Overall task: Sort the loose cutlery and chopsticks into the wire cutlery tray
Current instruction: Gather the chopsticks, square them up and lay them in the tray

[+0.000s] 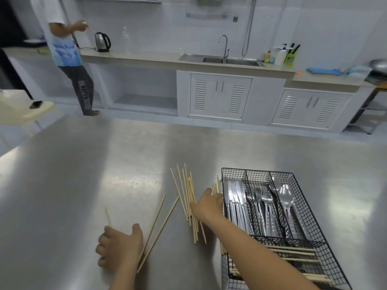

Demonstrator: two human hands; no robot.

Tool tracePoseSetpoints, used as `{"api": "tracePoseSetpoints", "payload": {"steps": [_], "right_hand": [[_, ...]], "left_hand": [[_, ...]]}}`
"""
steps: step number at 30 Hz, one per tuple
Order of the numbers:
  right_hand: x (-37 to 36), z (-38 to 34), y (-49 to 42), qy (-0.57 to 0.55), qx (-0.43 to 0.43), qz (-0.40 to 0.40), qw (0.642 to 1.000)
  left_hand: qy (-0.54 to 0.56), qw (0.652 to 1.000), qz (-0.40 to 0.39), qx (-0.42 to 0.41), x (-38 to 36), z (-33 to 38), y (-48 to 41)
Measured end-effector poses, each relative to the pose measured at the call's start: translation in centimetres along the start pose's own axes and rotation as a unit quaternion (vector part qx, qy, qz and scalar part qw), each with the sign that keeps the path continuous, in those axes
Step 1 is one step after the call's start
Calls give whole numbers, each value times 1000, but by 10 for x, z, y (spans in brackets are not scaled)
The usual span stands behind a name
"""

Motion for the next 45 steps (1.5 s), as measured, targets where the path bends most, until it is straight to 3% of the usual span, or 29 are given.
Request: {"api": "tracePoseSetpoints", "payload": {"steps": [11, 16, 22, 26, 30, 35, 41, 45], "right_hand": [[1, -2, -10, 43, -27, 9, 999], [8, -1, -14, -12, -53, 10, 998], [10, 6, -21, -156, -96, 10, 983], [1, 11, -22, -275, -137, -3, 952], [0, 13, -21, -303, -134, -43, 942], [7, 17, -18, -290, -113, -80, 947], [15, 35, -17, -386, -146, -98, 906], [21, 42, -15, -419, -149, -110, 889]], "left_hand": [[-7, 957, -172, -233, -64, 71, 40], [58, 935, -241, -252, -81, 95, 65], [58, 905, -300, -295, -105, 120, 87], [3, 903, -270, -333, -111, 128, 99], [-41, 907, -231, -351, -115, 132, 102], [-68, 918, -222, -323, -123, 141, 98], [-150, 920, -190, -307, -130, 162, 78], [-144, 930, -203, -271, -141, 160, 65]]}}
Point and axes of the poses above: each hand's wrist, its own y-axis away from the middle knuckle, its own x-axis out of the back of the hand, z = x × y, the point moved 10 cm from there along -y, towards the middle knuckle, and after that the axes turned 8 degrees about z, right-handed, at the moved point
